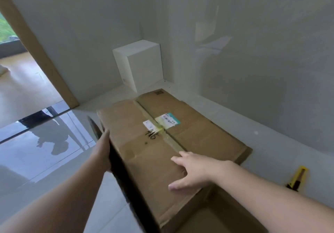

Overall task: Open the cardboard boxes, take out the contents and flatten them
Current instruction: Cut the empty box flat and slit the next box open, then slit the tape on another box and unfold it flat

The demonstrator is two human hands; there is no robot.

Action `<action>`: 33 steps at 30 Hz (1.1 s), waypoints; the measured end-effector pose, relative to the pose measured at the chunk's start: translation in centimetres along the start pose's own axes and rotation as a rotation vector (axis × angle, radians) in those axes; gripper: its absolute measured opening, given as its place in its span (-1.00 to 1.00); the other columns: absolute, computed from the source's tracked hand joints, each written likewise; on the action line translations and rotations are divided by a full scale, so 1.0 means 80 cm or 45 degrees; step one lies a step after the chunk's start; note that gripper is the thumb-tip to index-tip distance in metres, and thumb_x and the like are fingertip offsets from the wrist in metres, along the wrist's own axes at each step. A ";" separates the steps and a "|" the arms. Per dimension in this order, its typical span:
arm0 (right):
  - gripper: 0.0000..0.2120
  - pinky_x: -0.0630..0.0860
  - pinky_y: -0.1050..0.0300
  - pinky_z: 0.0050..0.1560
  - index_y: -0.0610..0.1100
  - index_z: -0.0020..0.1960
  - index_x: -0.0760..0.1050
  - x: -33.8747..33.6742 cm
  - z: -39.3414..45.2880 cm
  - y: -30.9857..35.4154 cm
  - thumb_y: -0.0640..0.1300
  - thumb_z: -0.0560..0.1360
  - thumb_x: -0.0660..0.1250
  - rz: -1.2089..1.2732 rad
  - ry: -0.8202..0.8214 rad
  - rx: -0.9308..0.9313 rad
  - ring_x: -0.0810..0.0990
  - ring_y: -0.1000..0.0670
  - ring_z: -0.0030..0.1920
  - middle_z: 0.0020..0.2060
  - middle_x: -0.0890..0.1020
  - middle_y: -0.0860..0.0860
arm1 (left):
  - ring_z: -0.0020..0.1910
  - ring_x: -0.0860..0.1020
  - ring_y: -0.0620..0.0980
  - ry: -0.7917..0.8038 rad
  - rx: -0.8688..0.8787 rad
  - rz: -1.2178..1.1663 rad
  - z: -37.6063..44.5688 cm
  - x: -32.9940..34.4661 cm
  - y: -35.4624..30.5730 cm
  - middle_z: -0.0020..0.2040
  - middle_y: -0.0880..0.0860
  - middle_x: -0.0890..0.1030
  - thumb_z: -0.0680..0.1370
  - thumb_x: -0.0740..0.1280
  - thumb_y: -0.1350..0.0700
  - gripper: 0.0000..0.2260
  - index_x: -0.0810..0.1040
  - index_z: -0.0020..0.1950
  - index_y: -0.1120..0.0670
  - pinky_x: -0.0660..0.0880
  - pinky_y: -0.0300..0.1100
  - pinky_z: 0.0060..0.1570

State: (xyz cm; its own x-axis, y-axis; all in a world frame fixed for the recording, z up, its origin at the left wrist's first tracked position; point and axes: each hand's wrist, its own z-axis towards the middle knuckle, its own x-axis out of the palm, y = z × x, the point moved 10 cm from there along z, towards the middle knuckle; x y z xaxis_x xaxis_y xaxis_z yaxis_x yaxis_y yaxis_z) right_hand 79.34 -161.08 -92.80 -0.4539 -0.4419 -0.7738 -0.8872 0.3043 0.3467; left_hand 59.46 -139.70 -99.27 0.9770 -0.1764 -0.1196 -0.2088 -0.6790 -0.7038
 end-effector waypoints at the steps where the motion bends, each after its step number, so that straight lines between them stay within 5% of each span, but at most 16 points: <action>1: -0.09 0.05 -0.08 0.51 0.09 0.56 -0.04 0.006 0.009 -0.012 0.41 0.39 0.25 -0.007 -0.003 0.036 -0.09 -0.04 0.56 0.57 -0.06 -0.01 | 0.03 0.59 0.29 0.000 -0.055 0.130 0.022 -0.019 0.021 0.10 0.19 0.62 0.27 0.37 -0.39 -0.33 0.53 0.20 0.03 0.42 0.28 0.08; 4: -0.16 -0.06 -0.12 0.52 0.03 0.58 -0.12 0.025 0.028 -0.035 0.35 0.49 0.17 -0.208 0.005 0.065 -0.19 -0.09 0.55 0.56 -0.17 -0.05 | -0.02 0.59 0.25 -0.211 -0.117 0.454 0.055 -0.068 0.061 0.11 0.23 0.58 0.14 0.59 -0.22 -0.15 0.47 0.29 0.16 0.53 0.09 0.00; 5: -0.18 -0.10 -0.12 0.52 0.02 0.58 -0.15 0.030 0.032 -0.038 0.33 0.51 0.14 -0.289 -0.003 0.047 -0.22 -0.11 0.55 0.56 -0.20 -0.06 | 0.09 0.56 0.26 -0.311 -0.123 0.521 0.057 -0.077 0.063 0.24 0.25 0.50 0.15 0.60 -0.21 -0.02 0.32 0.42 0.18 0.51 0.10 0.07; 8: -0.20 -0.15 -0.11 0.52 0.01 0.58 -0.20 0.034 0.039 -0.040 0.31 0.54 0.09 -0.379 -0.040 0.018 -0.24 -0.12 0.54 0.55 -0.23 -0.09 | 0.41 0.21 0.33 -0.548 -0.084 0.795 0.014 -0.072 0.041 0.49 0.29 0.07 0.47 0.36 -0.18 -0.10 -0.14 0.54 0.13 0.19 0.26 0.37; 12: -0.22 -0.16 -0.11 0.53 0.00 0.57 -0.21 0.034 0.044 -0.042 0.33 0.54 0.05 -0.416 -0.060 0.006 -0.25 -0.11 0.54 0.55 -0.24 -0.08 | 0.50 -0.09 0.33 -0.608 0.002 0.869 0.019 -0.050 0.031 0.53 0.29 -0.15 0.61 0.05 -0.17 -0.38 -0.06 0.56 0.08 -0.07 0.27 0.43; 25: -0.23 -0.24 -0.13 0.52 0.03 0.56 -0.28 0.036 0.058 -0.053 0.36 0.54 -0.05 -0.405 -0.069 0.056 -0.34 -0.07 0.52 0.53 -0.32 -0.03 | 0.49 -0.25 0.31 -0.624 0.036 1.064 0.022 -0.034 0.023 0.50 0.38 -0.20 0.59 -0.08 -0.27 -0.37 0.03 0.56 0.05 -0.22 0.26 0.43; 29: -0.20 -0.27 -0.15 0.50 0.04 0.55 -0.31 0.035 0.063 -0.051 0.42 0.49 -0.13 -0.397 -0.080 0.060 -0.35 -0.09 0.52 0.52 -0.34 -0.04 | 0.48 -0.32 0.27 -0.586 0.331 1.286 0.017 -0.014 -0.002 0.50 0.35 -0.28 0.60 -0.04 -0.21 -0.38 -0.02 0.56 0.09 -0.34 0.21 0.41; 33: 0.00 -0.26 -0.15 0.51 0.09 0.54 -0.30 0.035 0.060 -0.052 0.49 0.17 -0.40 -0.391 -0.089 0.013 -0.36 -0.08 0.52 0.52 -0.34 -0.04 | 0.50 -0.33 0.15 -0.516 0.606 1.473 0.004 0.022 -0.019 0.53 0.23 -0.29 0.60 -0.03 -0.16 -0.35 -0.16 0.56 0.14 -0.34 0.11 0.44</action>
State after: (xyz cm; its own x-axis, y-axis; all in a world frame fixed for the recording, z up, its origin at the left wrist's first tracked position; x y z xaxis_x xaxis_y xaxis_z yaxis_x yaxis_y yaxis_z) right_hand 82.11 -159.55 -98.94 -0.1577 -0.4558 -0.8760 -0.9809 0.1743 0.0859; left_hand 61.48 -138.73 -98.67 0.2053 -0.2010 -0.9578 -0.9743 0.0503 -0.2194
